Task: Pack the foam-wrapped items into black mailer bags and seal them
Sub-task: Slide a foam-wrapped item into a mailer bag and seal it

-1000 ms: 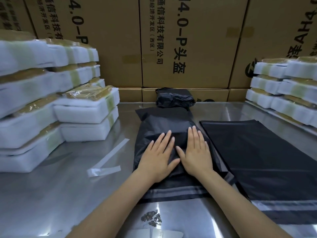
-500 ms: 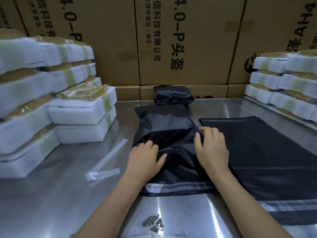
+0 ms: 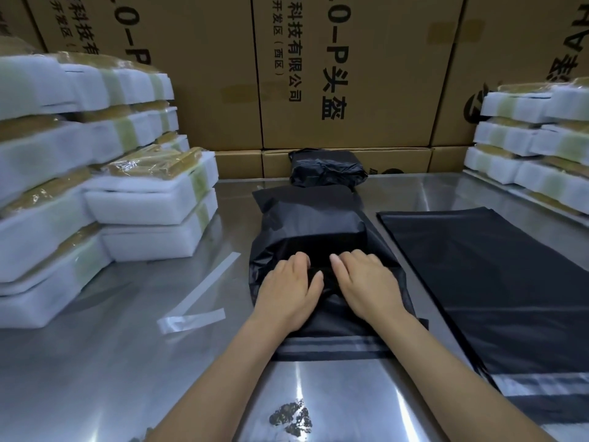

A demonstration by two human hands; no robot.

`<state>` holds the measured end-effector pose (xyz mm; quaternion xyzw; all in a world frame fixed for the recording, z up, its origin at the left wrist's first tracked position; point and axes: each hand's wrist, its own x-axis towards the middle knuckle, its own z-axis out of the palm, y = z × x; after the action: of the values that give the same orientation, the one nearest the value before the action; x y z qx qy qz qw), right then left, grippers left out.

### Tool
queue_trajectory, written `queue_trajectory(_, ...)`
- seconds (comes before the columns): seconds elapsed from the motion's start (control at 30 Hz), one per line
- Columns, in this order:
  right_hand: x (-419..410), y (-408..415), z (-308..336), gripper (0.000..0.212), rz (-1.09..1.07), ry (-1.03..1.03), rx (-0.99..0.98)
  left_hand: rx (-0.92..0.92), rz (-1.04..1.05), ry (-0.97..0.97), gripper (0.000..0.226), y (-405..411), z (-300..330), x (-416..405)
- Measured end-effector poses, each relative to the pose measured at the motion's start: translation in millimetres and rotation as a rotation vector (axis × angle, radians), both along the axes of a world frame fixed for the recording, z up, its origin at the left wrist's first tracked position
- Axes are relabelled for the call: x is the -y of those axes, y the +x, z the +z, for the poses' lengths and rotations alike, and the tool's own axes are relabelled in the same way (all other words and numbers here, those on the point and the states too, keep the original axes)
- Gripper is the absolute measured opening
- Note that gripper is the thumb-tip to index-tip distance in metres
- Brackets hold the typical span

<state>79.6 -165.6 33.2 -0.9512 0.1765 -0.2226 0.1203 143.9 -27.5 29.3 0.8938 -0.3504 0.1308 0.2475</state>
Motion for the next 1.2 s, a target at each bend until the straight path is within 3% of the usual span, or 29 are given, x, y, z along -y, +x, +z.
queue_trajectory(0.2, 18.4, -10.9, 1.3, 0.055, -0.281, 0.011, 0.028, 0.022, 0.191, -0.11, 0.03, 10.0, 4.6, -13.9)
queue_trajectory(0.33, 28.5, -16.1, 3.0, 0.057, -0.371, 0.008, 0.016, -0.085, 0.262, -0.178, 0.033, 20.3, 7.7, -27.0)
queue_trajectory(0.4, 32.3, -18.8, 1.9, 0.058, -0.4, -0.007, 0.023, -0.144, 0.233, -0.166, 0.037, 24.0, 6.0, -32.3)
queue_trajectory(0.53, 35.2, -21.4, -0.4, 0.062, -0.406, -0.004, 0.002, -0.343, 0.036, -0.061, 0.073, 31.3, 5.7, -49.4)
queue_trajectory(0.77, 55.9, -45.7, 4.6, 0.083, -0.139, 0.119, -0.277, -0.153, 0.104, -0.048, 0.043, 38.1, 10.1, -54.1)
queue_trajectory(0.93, 61.3, -48.3, 8.8, 0.036, -0.164, 0.224, -0.063, -0.051, 0.185, -0.108, 0.038, 39.0, 13.7, -58.4)
queue_trajectory(1.2, 56.1, -48.3, 7.3, 0.034, -0.218, 0.168, -0.031, -0.157, 0.249, -0.172, 0.026, 32.8, 11.5, -64.2)
